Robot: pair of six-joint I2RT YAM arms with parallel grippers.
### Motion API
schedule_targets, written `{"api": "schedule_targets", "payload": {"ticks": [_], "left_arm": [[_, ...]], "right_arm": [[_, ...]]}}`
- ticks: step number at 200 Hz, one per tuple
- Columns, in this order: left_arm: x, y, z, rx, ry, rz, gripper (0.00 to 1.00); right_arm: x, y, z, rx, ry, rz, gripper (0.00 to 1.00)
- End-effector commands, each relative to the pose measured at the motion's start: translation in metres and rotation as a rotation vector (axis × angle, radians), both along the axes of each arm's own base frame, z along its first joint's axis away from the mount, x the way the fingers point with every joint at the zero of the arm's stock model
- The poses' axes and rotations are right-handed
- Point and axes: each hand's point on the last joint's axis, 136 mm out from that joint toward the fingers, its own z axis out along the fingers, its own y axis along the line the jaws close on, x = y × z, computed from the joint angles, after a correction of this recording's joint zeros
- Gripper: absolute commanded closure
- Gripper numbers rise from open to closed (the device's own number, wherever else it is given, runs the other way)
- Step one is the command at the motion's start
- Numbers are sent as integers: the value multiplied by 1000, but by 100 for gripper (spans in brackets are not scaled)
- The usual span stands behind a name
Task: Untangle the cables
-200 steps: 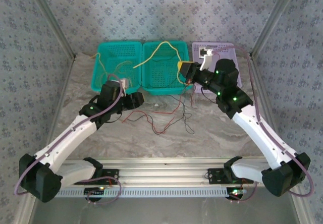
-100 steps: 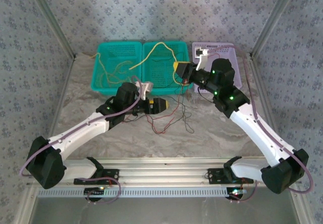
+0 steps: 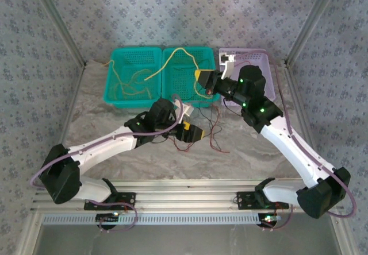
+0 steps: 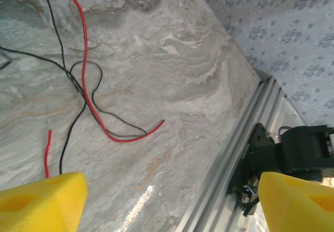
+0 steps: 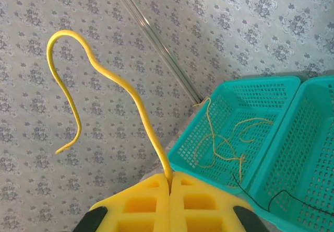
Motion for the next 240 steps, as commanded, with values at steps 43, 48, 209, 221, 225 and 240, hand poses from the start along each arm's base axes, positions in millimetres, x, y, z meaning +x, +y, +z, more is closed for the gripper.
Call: {"api": "schedule_targets", "payload": {"ticks": [43,48,209,221,225,240], "left_arm": [[10,22,-8,96,-92,80,16],[11,25,-6,96,-103,93,16],[24,11,30,-166,-182,128,3],[28,4,32,-165,-199,128,2],[29,2,31,-159,-204,131,2],[38,-3,28,-152,-229,156,1]], "right_arm": [[-15,3,63,114,-24,58,100],[-15,3,66,119,-11,57,100],[-43,36,109,234,63,265,100],[-45,35,112,239,58,264,100],[-45,35,113,242,55,265,100],[-49,35,117,252,47,271,100]]}}
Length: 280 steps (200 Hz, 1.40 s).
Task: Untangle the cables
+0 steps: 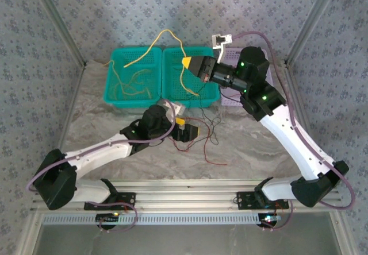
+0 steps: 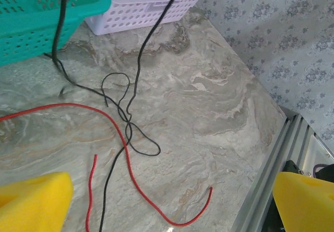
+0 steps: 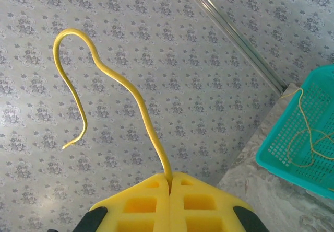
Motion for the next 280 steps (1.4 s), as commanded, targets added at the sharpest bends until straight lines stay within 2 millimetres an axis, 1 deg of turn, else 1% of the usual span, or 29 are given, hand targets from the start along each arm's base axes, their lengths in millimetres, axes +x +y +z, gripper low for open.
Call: {"api": "schedule_targets", "payload": {"ticks": [1,25,60,73,89,109,117,133,147,162,172,174,181,203,213,217,223,225,227,229,230,237,240,250,263,271,280], "left_arm": [[15,-19,33,-79,-106,11,1],[30,-29,28,-88,-121,38,1],[44,-45,31,-123,-143,54,2],[48,-49,29,-116,-143,58,5],[56,-52,26,-104,-145,77,12],[63,-57,24,-103,-139,91,26],[65,-59,23,-106,-136,94,33],[68,-65,24,-117,-128,90,49],[69,-66,25,-121,-126,87,67],[66,-66,25,-118,-117,74,84],[62,-66,27,-119,-111,59,98],[61,-66,28,-121,-109,56,100],[57,-64,29,-122,-102,47,100],[43,-54,37,-129,-96,25,100],[36,-47,44,-129,-106,18,100],[34,-44,48,-130,-112,14,100],[30,-40,53,-126,-121,10,100],[28,-39,52,-120,-119,7,100],[27,-37,56,-123,-127,7,100],[26,-36,55,-118,-127,4,100],[24,-35,59,-121,-134,2,100],[20,-30,61,-105,-141,-5,100],[18,-27,65,-104,-150,-7,100],[13,-20,69,-81,-166,-11,100],[8,-10,74,-53,-191,-9,100],[7,-4,77,-37,-206,-2,100],[7,4,82,-30,-219,11,100]], "right_arm": [[-17,-2,37,73,-70,30,100],[-25,-1,42,81,-86,38,100],[-32,-2,44,85,-102,32,100],[-33,-3,44,86,-101,33,100],[-34,-2,42,90,-96,38,100],[-36,-2,40,96,-92,40,100],[-36,-2,40,98,-93,38,100],[-38,-4,42,100,-98,36,100],[-40,-7,43,98,-107,28,100],[-39,-15,43,92,-120,-7,100],[-37,-24,42,76,-134,-57,100],[-36,-27,42,73,-137,-69,100],[-33,-33,40,60,-146,-106,100],[-20,-66,31,-4,-187,-287,100],[-12,-84,22,-32,-179,-370,100],[-9,-91,20,-61,-206,-415,100],[-3,-103,13,-88,-205,-473,100],[-3,-106,11,-97,-204,-487,100],[-2,-107,10,-100,-202,-495,100],[1,-114,7,-109,-200,-524,100],[2,-115,6,-112,-200,-533,100],[6,-127,-1,-125,-193,-586,100],[8,-133,-4,-130,-188,-610,100],[14,-152,-11,-135,-172,-684,100],[18,-173,-19,-137,-159,-765,100],[20,-183,-24,-136,-144,-804,100],[21,-190,-30,-137,-128,-824,100]]}}
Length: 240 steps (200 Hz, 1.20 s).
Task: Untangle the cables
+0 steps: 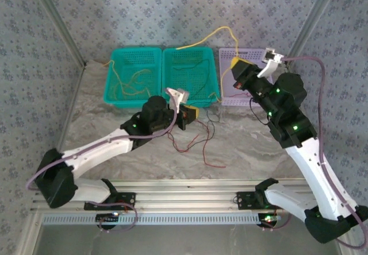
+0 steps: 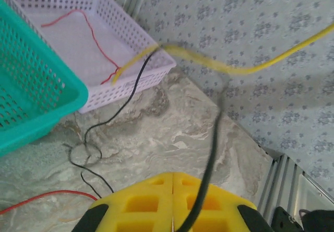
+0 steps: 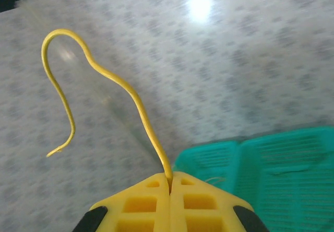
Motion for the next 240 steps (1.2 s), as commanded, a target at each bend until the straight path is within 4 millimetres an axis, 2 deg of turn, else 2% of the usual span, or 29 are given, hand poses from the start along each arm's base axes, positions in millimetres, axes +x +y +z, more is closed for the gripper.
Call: {"api": "schedule_targets", "payload": {"ticks": [1,15,19,67,112,157,182,201,229,240], "left_arm": [[-8,17,-1,82,-32,1,100],[-6,28,13,67,-54,22,100],[-6,31,19,60,-64,27,100],[-5,59,105,8,-224,93,100],[-4,73,176,-31,-353,131,100],[-4,81,230,-38,-457,153,100],[-5,86,251,-31,-505,165,100],[-2,87,262,-40,-524,170,100],[11,77,278,-38,-559,172,100],[24,69,278,-17,-568,177,100]], "right_arm": [[9,-36,-14,-17,19,-168,100],[11,-52,-17,-13,29,-235,100],[16,-53,-35,-32,66,-248,100],[31,-89,-104,-3,227,-393,100],[35,-105,-142,3,294,-454,100],[29,-117,-176,-40,361,-512,100],[23,-125,-196,-50,402,-536,100],[21,-129,-203,-35,406,-549,100],[19,-123,-209,-18,402,-512,100],[17,-121,-210,-12,397,-495,100]]}}
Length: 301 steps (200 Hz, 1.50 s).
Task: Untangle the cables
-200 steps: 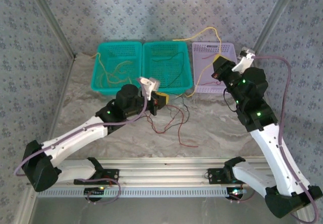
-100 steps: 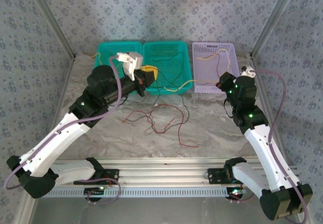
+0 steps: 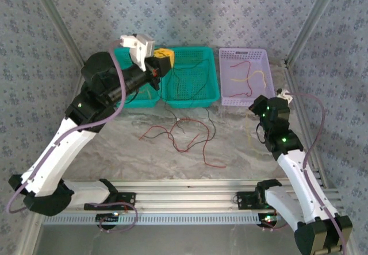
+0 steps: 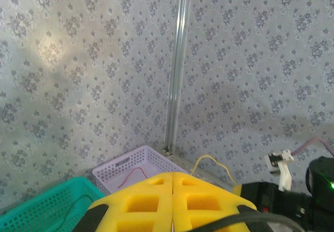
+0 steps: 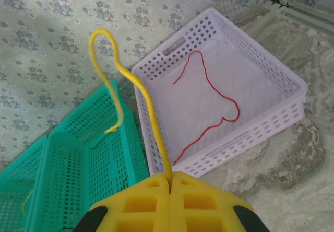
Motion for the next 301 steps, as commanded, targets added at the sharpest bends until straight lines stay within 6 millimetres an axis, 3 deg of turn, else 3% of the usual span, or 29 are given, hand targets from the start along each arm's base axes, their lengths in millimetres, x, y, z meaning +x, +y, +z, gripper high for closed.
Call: {"api": "schedule_targets", "payload": {"ticks": [1,36,68,93,107,109,126,154,184,214,255,269,301], "left_arm": [[17,-8,12,30,-49,23,100],[60,-16,32,26,-86,61,100],[134,-13,23,-15,-21,103,100],[192,-21,-4,-3,48,129,100],[223,-30,-28,13,100,130,100],[223,-29,-26,8,99,130,100],[255,-41,-59,26,159,132,100],[291,-54,-110,49,219,156,100],[315,-61,-157,74,279,177,100],[325,-74,-206,101,378,156,100],[320,-91,-240,144,442,133,95],[318,-93,-247,155,458,131,86],[313,-90,-248,164,471,133,53]], "right_arm": [[-4,2,5,32,-38,12,100],[-14,10,2,46,-62,61,100],[-29,15,14,44,-124,108,100],[-41,22,34,27,-177,161,100],[-47,29,46,19,-209,204,100],[-48,30,48,19,-214,210,100],[-52,39,60,19,-244,266,100],[-61,54,83,-12,-312,354,100],[-71,68,109,-33,-389,438,100],[-79,82,136,-59,-473,513,100],[-76,85,166,-73,-545,507,100],[-74,86,175,-68,-564,506,100],[-70,88,192,-73,-600,501,100]]}}
